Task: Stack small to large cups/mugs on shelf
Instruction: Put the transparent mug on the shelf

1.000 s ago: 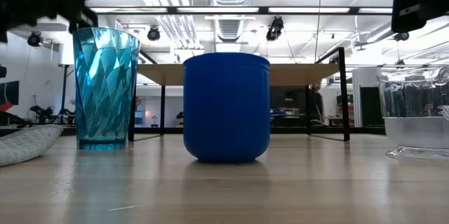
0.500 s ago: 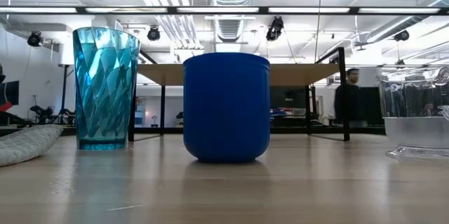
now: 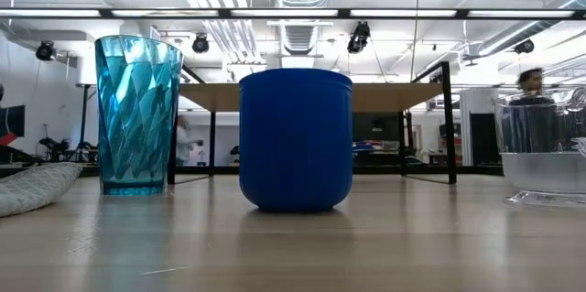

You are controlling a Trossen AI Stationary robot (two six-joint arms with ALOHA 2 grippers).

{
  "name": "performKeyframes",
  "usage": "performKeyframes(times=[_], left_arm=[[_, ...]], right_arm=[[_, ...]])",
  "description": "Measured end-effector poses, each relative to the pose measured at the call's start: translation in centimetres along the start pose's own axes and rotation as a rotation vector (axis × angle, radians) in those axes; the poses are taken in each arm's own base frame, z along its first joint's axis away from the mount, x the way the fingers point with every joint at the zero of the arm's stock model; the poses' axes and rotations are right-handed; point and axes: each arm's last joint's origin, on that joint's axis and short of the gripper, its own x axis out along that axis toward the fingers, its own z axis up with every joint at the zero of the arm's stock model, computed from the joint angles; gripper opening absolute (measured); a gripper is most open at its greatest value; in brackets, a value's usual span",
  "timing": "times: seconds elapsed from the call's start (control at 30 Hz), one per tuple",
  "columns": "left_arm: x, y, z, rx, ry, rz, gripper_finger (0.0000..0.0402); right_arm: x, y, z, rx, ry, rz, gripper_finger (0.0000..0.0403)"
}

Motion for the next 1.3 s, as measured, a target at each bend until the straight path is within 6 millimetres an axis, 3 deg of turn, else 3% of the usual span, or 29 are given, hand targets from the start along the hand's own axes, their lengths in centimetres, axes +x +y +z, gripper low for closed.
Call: performKeyframes(times=[0.17,0.3,0.53,0.77,0.97,1.3], left_arm=[[1.2,0.4,0.0,-0.071,0.002,0.000,0.0066],[2.3,0.8,0.3,-0.156,-0.047,-0.008,0.0066],[2.3,0.7,1.6,-0.171,-0.130,-0.024,0.0066],[2.4,0.9,0.9,-0.147,-0.083,-0.006,0.0066],[2.3,1.2,-0.2,-0.141,0.017,0.036,0.0066],[1.5,0.9,-0.1,-0.153,0.052,0.040,0.0066]], right_arm=[[0.9,-1.0,4.0,0.067,-0.044,-0.018,0.0077],[0.9,-1.5,5.2,0.045,0.106,0.028,0.0077],[1.2,-0.9,3.9,0.172,0.460,0.062,0.0077],[2.7,0.0,3.5,0.451,0.498,-0.005,0.0077],[4.0,0.9,2.6,0.360,0.524,0.015,0.0077],[6.7,4.0,-2.6,0.301,0.777,-0.023,0.0077]])
